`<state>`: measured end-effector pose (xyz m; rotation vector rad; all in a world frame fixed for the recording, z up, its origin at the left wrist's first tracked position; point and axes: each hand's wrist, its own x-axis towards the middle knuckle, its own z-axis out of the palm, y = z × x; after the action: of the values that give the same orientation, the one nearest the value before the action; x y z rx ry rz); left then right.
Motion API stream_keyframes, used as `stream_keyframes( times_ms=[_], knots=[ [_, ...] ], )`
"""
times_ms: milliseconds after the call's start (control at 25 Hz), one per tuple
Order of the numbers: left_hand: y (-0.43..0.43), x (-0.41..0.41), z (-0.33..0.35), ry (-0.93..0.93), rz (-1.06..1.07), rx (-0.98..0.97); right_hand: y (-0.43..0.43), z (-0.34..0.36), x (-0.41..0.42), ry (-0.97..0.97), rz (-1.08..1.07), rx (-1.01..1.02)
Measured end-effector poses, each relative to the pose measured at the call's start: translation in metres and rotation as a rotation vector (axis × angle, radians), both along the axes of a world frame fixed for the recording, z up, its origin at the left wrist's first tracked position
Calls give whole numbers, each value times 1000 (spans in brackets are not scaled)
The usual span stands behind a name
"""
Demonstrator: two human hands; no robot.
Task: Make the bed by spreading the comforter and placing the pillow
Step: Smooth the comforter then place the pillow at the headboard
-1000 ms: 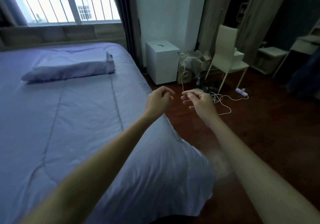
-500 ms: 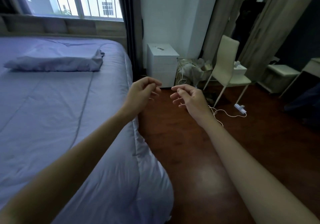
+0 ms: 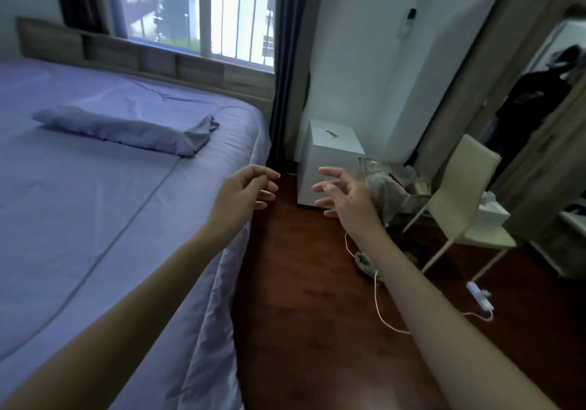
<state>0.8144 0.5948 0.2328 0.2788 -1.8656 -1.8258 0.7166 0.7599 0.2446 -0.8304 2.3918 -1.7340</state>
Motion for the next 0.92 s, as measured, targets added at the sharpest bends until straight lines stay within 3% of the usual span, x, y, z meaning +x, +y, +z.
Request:
stream_keyframes(
  times_ms=[400,720,920],
  knots=[
    [-58,-96,-40,-157,241,11,-116,-39,-160,-89,311,23],
    [-116,-230,-65,-221,552,4,-216,-65,-318,-86,571,19],
    [-163,-275,-121,-362,828,-44,-301,-109,-369,-146,719,91]
  ],
)
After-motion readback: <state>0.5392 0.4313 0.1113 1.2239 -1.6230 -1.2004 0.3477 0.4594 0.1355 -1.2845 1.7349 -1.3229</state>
